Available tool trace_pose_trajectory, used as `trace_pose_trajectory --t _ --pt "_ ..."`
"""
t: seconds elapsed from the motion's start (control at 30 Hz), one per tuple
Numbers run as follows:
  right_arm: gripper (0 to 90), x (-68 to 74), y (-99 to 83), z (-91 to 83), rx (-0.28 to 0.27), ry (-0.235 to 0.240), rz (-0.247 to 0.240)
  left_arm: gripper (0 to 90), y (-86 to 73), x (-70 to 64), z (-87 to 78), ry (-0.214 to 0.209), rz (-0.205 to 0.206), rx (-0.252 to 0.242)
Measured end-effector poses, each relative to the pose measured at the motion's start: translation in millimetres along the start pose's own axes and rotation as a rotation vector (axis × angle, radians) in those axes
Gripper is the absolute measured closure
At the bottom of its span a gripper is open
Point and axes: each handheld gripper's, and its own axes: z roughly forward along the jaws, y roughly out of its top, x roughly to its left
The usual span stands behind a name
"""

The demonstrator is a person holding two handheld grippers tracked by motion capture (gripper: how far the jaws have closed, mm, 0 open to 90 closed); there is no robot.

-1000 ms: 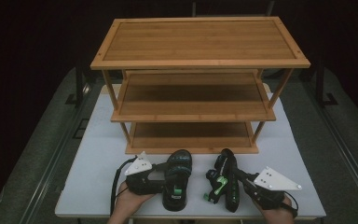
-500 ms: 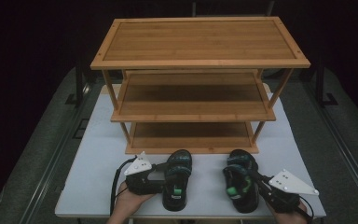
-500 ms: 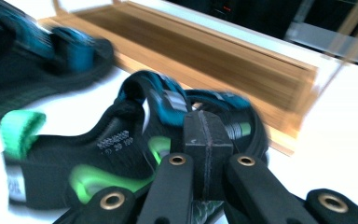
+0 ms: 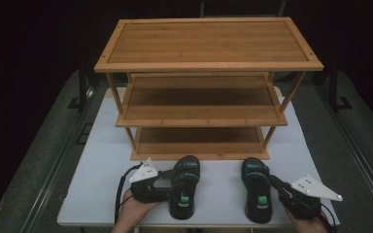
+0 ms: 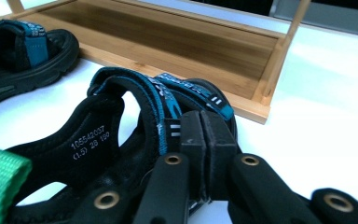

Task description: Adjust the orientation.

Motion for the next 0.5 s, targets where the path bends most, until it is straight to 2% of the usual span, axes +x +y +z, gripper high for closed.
trace_pose_trajectory --t 0.17,0.27,0.4,0.5 --pt "83.2 -4.1 -6.0 -6.7 0.007 0.006 0.039 44.1 0.8 -2.0 -1.0 0.003 0.005 0.004" --pt "81.7 -3.6 -8.4 -11.3 0.01 0.013 0.045 44.1 1.7 -4.4 -1.0 0.014 0.005 0.01" --pt "79.4 -1.5 -5.8 -17.5 -0.012 0.024 0.058 44.4 2.6 -7.4 -1.5 0.031 0.013 0.018" --pt "73.4 2.2 -4.8 -21.7 -0.024 0.035 0.063 45.6 3.0 -9.3 -1.9 0.05 0.02 0.022"
